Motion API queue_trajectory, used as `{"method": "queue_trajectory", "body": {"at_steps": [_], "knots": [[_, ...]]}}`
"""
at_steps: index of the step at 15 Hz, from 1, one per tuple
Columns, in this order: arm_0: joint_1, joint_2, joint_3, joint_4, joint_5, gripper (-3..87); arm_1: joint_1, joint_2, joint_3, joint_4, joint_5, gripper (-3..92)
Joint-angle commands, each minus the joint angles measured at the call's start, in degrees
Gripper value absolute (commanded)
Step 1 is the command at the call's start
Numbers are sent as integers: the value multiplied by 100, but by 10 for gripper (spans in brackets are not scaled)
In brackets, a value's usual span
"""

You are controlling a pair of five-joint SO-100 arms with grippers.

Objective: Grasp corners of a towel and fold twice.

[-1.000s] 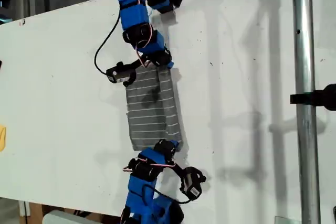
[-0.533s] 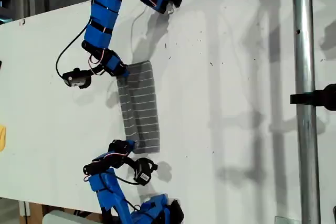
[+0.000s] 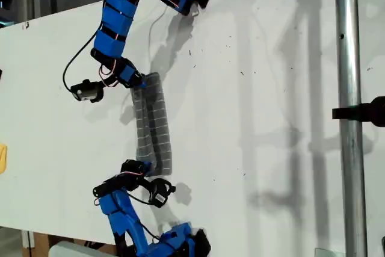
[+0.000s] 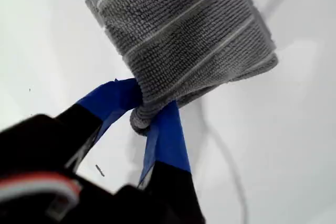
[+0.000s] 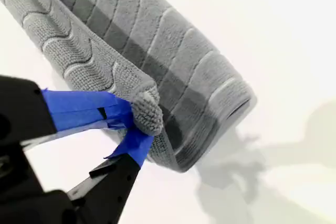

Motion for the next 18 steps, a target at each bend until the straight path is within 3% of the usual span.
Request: {"method": "queue_trajectory", "body": {"at_steps": [1,5,7,8,10,13,16,18], "knots": [[334,-475,-53,-158,-185,-20,-272,-114,220,-211,290,-3],[387,-1107,-88,-439,-299,8,-53,-1283,70,-360,334,-3],[272,-1072,-35,-281,-334,109,88,-1450,-70,-246,334,-3],[255,-853,-35,-18,-431,168,132,-1187,-97,0,378,56],[272,35,97,694,-896,211,299,-510,-158,624,404,374],[202,1582,1107,1002,-1503,185,729,519,18,1608,791,344],[431,3349,2602,817,-2276,137,976,2162,1336,1740,1916,333],[1063,4966,3665,510,-2830,109,738,3744,2575,1635,2786,307]]}}
